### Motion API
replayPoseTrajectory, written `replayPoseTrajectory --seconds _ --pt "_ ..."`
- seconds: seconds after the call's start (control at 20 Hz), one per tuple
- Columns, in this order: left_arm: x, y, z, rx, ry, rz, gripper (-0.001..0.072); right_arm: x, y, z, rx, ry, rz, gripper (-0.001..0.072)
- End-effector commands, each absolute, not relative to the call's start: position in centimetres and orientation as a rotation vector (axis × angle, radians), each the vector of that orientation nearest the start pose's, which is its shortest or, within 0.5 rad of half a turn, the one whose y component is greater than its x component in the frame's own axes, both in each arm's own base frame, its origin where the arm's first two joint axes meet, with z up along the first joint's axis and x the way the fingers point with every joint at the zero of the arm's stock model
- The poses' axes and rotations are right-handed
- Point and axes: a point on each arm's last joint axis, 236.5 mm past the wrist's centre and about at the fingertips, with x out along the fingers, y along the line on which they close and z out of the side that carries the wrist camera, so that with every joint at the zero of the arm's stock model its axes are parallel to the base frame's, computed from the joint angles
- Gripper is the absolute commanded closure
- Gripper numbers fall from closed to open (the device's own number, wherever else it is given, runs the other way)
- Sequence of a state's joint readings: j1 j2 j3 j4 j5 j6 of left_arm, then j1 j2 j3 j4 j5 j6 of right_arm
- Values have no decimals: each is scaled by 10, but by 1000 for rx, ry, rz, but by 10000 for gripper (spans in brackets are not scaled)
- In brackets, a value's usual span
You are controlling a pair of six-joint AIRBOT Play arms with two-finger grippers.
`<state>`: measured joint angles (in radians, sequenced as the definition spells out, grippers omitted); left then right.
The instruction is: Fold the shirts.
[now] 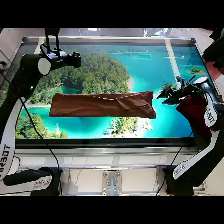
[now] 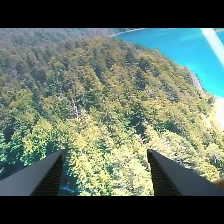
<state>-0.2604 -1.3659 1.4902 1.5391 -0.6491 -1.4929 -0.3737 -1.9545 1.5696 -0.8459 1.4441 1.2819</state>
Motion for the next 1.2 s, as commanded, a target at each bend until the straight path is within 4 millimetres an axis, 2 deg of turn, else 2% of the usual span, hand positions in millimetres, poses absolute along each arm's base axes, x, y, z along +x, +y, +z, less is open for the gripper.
replayPoseTrajectory --seconds 0.0,0.2,0.35,0.55,0.6,0.65,0.7,0.75,0.9,1.05,1.15 --pt "520 -148 175 119 545 -295 134 452 12 -96 857 1481 441 160" --pt "515 -148 149 130 632 -297 134 451 44 -106 790 1520 474 159" --pt "506 -146 128 142 721 -299 134 446 75 -116 743 1567 517 162" --pt "502 -145 102 151 803 -300 135 431 118 -113 689 1629 608 173" --pt "503 -147 94 143 820 -305 135 428 126 -111 682 1641 630 206" --pt "503 -151 85 126 840 -314 181 426 133 -109 678 1644 644 399" --pt "503 -158 73 93 868 -329 408 425 141 -102 685 1643 668 671" --pt "501 -168 61 52 898 -350 700 424 146 -94 693 1636 688 693" --pt "488 -208 13 -36 1022 -444 697 424 156 -50 677 1585 761 694" --pt "449 -255 -41 -4 1189 -604 697 425 158 9 661 1539 776 695" --pt "425 -276 -73 37 1283 -654 697 430 161 49 624 1470 775 695"
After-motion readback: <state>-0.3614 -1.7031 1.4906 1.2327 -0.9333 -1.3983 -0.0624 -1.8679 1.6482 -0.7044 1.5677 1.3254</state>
